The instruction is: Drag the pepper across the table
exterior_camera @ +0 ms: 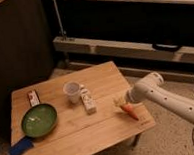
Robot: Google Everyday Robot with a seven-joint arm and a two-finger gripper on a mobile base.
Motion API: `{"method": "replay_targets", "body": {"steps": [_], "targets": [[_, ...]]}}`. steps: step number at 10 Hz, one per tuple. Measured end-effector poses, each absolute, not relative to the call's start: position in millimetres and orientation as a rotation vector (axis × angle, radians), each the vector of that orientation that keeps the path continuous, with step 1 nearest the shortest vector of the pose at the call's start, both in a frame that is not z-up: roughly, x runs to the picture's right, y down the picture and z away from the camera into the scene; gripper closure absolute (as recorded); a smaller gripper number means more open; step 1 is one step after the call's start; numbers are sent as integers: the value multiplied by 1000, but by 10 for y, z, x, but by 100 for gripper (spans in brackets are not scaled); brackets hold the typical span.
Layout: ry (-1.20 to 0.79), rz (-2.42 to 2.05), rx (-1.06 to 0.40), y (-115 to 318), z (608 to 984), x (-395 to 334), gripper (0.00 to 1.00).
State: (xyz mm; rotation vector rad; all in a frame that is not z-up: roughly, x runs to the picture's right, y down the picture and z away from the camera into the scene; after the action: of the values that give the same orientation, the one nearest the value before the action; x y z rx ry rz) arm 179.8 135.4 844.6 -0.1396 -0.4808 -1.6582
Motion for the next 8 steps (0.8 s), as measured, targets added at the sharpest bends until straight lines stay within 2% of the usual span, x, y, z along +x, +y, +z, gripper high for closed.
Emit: {"method": "replay_targets", "body": {"steps": [5, 6, 8], "targets": [[-471, -1740, -181, 1558, 8657, 1670, 20], [-472, -1746, -179, 1561, 8661, 1637, 23], [-473, -1752, -179, 1562, 8667, 1615, 46]]}}
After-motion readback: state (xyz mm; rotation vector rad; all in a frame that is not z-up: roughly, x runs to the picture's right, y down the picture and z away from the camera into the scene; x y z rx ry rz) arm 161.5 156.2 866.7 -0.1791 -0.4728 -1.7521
